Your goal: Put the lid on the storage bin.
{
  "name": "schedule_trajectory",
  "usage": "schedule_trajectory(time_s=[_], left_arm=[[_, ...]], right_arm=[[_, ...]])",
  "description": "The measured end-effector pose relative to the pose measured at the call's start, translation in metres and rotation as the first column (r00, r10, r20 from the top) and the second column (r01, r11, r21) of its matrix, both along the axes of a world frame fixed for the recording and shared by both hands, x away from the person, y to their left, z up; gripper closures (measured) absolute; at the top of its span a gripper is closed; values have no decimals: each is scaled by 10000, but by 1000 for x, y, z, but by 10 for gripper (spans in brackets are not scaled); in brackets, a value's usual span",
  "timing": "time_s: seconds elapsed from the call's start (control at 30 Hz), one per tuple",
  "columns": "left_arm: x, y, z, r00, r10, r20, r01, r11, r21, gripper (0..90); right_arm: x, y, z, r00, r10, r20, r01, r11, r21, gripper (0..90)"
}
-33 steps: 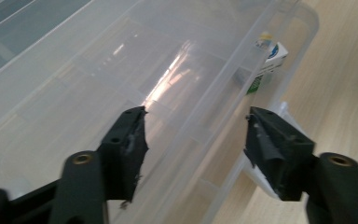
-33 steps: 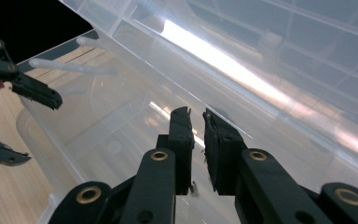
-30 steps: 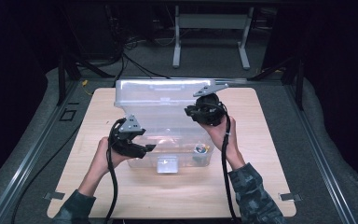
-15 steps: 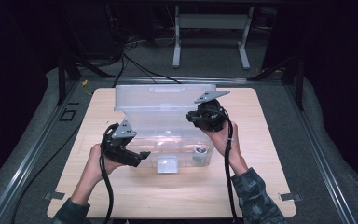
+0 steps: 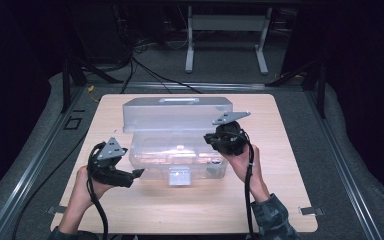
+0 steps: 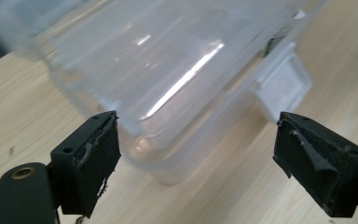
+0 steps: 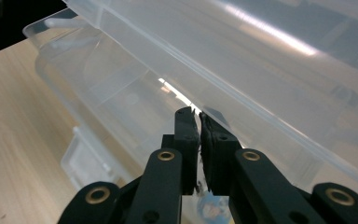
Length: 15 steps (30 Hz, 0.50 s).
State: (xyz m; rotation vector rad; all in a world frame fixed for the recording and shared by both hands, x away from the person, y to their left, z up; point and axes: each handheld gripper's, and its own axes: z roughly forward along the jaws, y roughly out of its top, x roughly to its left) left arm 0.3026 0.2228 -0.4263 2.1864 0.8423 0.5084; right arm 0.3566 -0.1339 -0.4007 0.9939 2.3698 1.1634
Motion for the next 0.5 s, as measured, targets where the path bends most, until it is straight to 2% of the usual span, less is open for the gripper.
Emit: schedule_trajectory(time_s=[0.07,0.1,0.13,0.17,0.5], left_arm=[[4,9,-5,9996,245,-138,-246,9997,-80,134],[7,12,-8,9989,415,-237,-418,9991,-118,131],[9,15,-10,9985,475,-269,-479,9988,-111,124],[11,16,-13,9978,566,-350,-571,9983,-139,123],[26,30,-30,9913,967,-891,-976,9952,-51,72]], right_arm=[[-7,0,-3,9999,-171,-9,170,9996,-220,855],[-7,-1,-5,9999,149,-84,-148,9998,108,855],[-10,-2,-5,9999,-142,-84,141,9997,-204,855],[-11,-3,-6,9998,-149,-128,146,9997,-195,854],[-26,-12,-20,9986,-127,-511,118,9998,-190,848]])
